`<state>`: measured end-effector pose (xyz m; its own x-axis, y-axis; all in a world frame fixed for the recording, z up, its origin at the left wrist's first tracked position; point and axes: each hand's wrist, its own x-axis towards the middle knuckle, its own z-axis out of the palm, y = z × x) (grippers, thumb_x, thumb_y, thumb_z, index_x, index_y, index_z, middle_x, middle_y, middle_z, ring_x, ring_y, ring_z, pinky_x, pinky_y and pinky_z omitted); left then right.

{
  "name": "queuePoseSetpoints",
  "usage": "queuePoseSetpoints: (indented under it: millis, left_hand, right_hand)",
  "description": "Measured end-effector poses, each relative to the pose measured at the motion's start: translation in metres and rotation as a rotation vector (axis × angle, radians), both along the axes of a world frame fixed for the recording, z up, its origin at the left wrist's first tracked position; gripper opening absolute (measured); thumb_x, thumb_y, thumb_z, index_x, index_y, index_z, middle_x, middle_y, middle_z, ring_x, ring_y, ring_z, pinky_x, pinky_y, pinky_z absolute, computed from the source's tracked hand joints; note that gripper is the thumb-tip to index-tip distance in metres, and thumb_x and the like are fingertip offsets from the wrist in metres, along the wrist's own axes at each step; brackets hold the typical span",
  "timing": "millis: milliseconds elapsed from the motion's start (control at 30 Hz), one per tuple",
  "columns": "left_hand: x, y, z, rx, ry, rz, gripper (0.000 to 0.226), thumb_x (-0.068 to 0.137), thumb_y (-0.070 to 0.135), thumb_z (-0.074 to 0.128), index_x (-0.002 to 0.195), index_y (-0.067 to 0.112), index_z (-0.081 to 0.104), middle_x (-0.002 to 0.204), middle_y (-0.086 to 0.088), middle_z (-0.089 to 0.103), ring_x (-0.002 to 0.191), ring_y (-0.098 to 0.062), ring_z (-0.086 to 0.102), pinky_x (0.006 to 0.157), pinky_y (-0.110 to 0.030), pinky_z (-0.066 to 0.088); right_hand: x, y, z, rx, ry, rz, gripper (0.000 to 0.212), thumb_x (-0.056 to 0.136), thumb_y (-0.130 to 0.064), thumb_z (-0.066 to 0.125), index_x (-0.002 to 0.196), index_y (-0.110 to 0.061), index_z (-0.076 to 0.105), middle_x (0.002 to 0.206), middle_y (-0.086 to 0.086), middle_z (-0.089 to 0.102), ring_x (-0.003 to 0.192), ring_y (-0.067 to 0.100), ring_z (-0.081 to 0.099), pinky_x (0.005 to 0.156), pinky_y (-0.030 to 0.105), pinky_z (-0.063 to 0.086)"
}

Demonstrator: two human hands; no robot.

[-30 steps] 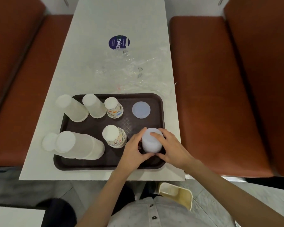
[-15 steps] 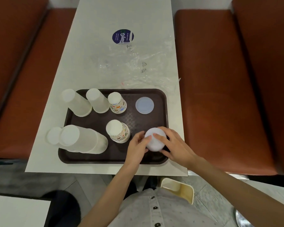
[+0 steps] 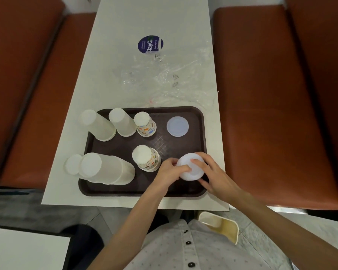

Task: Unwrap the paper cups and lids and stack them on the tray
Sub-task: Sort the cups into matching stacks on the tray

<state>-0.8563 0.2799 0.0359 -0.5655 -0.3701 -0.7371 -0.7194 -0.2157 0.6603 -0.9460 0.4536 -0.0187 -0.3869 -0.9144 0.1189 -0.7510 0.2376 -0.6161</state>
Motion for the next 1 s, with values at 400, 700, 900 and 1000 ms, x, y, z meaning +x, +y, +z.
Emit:
queuePoseSetpoints:
  millis: [400, 700, 900, 1000]
  left_hand:
    - [0.011, 0.014, 0.023, -0.354, 0.369, -0.078, 0.058, 0.058, 0.036, 0.075, 0.105, 0.05, 0.044, 0.107, 0.022, 0.058, 0.099, 0.004, 0.057, 0.07, -0.008, 0.047]
    - [0.009, 0.021, 0.02, -0.766, 0.752, -0.459, 0.069, 0.067, -0.006, 0.072, 0.125, 0.023, 0.048, 0.151, 0.003, 0.036, 0.137, -0.016, 0.035, 0.109, -0.016, 0.03]
    - [0.004, 0.025, 0.022, -0.786, 0.696, -0.345, 0.082, 0.066, -0.015, 0.062, 0.132, 0.028, 0.041, 0.163, 0.002, 0.014, 0.147, -0.022, 0.023, 0.11, -0.008, 0.022]
    - [0.005, 0.031, 0.024, -0.665, 0.722, -0.247, 0.087, 0.066, -0.012, 0.064, 0.138, 0.027, 0.035, 0.164, -0.001, 0.011, 0.15, -0.02, 0.019, 0.116, -0.025, 0.028]
  right_hand:
    - [-0.009, 0.006, 0.064, -0.282, -0.785, -0.352, 0.049, 0.066, 0.005, 0.045, 0.1, -0.025, 0.063, 0.129, -0.003, 0.058, 0.12, 0.019, 0.058, 0.095, 0.031, 0.05]
    - [-0.04, -0.011, 0.088, 0.15, -1.571, -0.326, 0.055, 0.079, -0.056, 0.073, 0.123, -0.022, 0.067, 0.118, 0.008, 0.069, 0.105, 0.033, 0.068, 0.073, 0.05, 0.057]
    - [-0.031, -0.031, 0.097, -0.157, -1.571, -0.487, 0.045, 0.081, -0.022, 0.073, 0.125, -0.017, 0.066, 0.126, 0.012, 0.066, 0.117, 0.032, 0.063, 0.078, 0.04, 0.057]
    - [-0.027, -0.038, 0.1, -0.25, -1.544, -0.553, 0.046, 0.083, -0.01, 0.072, 0.127, -0.013, 0.063, 0.129, 0.013, 0.064, 0.119, 0.032, 0.06, 0.077, 0.036, 0.057]
